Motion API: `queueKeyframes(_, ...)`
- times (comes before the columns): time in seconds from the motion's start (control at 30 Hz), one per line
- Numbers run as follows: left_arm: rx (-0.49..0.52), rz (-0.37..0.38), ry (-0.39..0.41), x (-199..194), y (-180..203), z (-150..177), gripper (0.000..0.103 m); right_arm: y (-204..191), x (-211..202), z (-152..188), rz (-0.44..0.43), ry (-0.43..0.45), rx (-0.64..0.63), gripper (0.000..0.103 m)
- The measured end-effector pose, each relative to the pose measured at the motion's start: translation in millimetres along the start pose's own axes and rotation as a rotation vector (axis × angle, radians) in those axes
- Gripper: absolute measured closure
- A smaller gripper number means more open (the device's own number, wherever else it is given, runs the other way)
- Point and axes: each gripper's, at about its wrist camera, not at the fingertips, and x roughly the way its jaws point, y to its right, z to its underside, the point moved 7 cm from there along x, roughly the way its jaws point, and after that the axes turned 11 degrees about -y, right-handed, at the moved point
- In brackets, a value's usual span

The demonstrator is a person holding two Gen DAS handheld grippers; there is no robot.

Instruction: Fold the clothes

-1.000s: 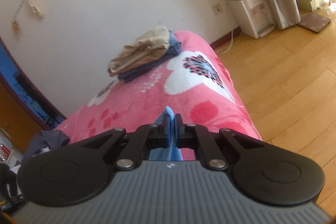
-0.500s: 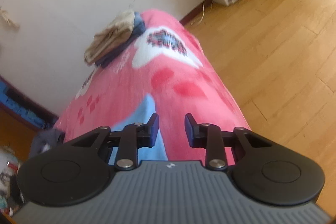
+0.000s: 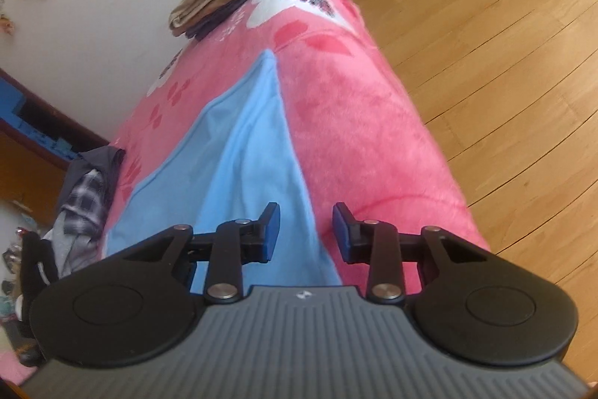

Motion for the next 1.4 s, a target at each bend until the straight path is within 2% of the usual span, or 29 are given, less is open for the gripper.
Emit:
queueKeyframes(0.17, 0.076, -0.072, 0.016, 3.0, 7.0, 7.1, 0.047, 3.0, 2.3, 3.2, 0.011, 0.007, -0.005, 0.077)
queueKeyframes(0.2, 0.086, -0.083, 0.016, 3.2, 8.1, 7.8, 0.047, 3.1, 2.8, 4.2, 0.014, 0.007, -0.01, 0.083)
queueKeyframes(0.23, 0.093, -0.094, 0.016, 3.0, 8.6, 8.4, 0.047, 2.0, 2.8, 5.4, 0.034, 0.01, -0.03, 0.098)
queueKeyframes(0.27, 0.098, -0.103, 0.015, 3.1, 9.0, 8.1, 0.048, 0.8, 0.2, 6.8, 0.036, 0.024, -0.04, 0.101)
queueKeyframes(0.4, 0.095, -0.109, 0.012, 6.7, 10.8, 4.1, 0.049, -2.0, -13.8, 12.4, 0.024, 0.084, -0.064, 0.102)
queueKeyframes(0.53, 0.107, -0.116, 0.009, 8.0, 11.3, 3.5, 0.049, 10.4, -29.2, 18.5, 0.011, 0.13, -0.012, 0.103)
queueKeyframes(0.77, 0.124, -0.115, 0.007, 9.0, 9.8, 2.7, 0.05, 27.4, -26.3, 25.1, 0.051, 0.122, 0.0, 0.103)
queueKeyframes(0.9, 0.128, -0.099, 0.004, 6.7, 8.2, 2.7, 0.051, 33.5, -25.1, 26.8, 0.043, 0.109, 0.056, 0.099)
queueKeyframes(1.0, 0.115, -0.09, 0.005, 2.2, 5.0, 3.8, 0.051, 29.7, -40.1, 32.2, -0.03, 0.115, 0.079, 0.094)
queueKeyframes(1.1, 0.086, -0.076, 0.008, -5.6, -0.1, 6.2, 0.051, 34.8, -56.2, 43.3, -0.042, 0.124, 0.146, 0.072)
queueKeyframes(1.13, 0.07, -0.067, 0.01, -9.3, -2.1, 7.5, 0.05, 36.6, -61.6, 47.1, -0.045, 0.128, 0.169, 0.072)
queueKeyframes(1.27, -0.043, 0.029, 0.0, -24.1, -10.8, 16.2, 0.05, 40.1, -61.7, 74.1, -0.132, 0.064, 0.306, 0.07)
queueKeyframes(1.4, -0.146, 0.122, -0.03, -27.2, -20.5, 30.1, 0.051, 33.3, -45.8, 94.6, -0.166, 0.01, 0.371, 0.066)
